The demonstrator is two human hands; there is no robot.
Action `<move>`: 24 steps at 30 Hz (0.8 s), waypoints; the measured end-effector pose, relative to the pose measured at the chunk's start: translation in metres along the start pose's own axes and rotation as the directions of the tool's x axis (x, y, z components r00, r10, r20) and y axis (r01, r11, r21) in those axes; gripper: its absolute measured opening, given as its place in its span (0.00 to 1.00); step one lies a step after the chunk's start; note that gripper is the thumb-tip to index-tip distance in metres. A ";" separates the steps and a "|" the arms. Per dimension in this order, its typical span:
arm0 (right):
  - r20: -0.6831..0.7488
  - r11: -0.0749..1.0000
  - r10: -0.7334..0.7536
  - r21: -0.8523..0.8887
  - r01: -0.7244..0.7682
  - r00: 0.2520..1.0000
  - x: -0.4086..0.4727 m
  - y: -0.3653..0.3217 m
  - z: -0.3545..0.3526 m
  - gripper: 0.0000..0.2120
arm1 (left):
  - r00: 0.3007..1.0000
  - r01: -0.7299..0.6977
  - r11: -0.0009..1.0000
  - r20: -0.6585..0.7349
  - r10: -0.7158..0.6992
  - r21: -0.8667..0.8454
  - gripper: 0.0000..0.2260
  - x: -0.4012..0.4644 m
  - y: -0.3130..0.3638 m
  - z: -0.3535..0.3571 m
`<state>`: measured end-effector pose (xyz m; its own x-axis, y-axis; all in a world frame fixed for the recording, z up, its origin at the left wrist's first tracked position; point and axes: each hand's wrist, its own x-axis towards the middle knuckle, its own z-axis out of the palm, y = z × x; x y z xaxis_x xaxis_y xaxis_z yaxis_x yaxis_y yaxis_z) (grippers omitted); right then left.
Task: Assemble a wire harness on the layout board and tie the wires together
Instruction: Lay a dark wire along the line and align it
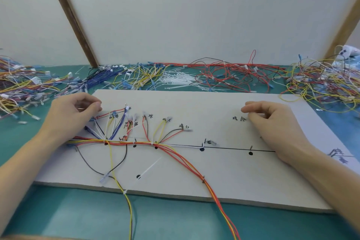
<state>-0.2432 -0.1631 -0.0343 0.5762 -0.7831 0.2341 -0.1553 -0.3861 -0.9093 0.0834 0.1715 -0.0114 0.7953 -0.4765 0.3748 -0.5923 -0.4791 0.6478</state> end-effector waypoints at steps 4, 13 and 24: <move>-0.010 0.999 0.024 -0.031 -0.024 1.000 0.002 0.000 0.002 0.14 | 0.996 -0.074 0.997 -0.054 0.074 0.017 0.07 -0.005 0.028 0.007; 0.019 0.977 0.004 -0.213 0.000 1.000 -0.010 -0.017 0.000 0.09 | 0.749 -0.463 0.824 0.353 0.561 -0.327 0.03 -0.025 0.159 0.076; 0.498 0.930 -0.002 -0.318 0.185 0.867 -0.114 -0.079 0.018 0.18 | 0.466 -0.290 0.874 0.741 0.484 -0.389 0.06 -0.041 0.153 0.083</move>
<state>-0.2824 -0.0349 0.0049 0.8994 -0.4358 0.0334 -0.2934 -0.6587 -0.6929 -0.0507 0.0571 0.0170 -0.0117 -0.9999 -0.0029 -0.6980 0.0061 0.7161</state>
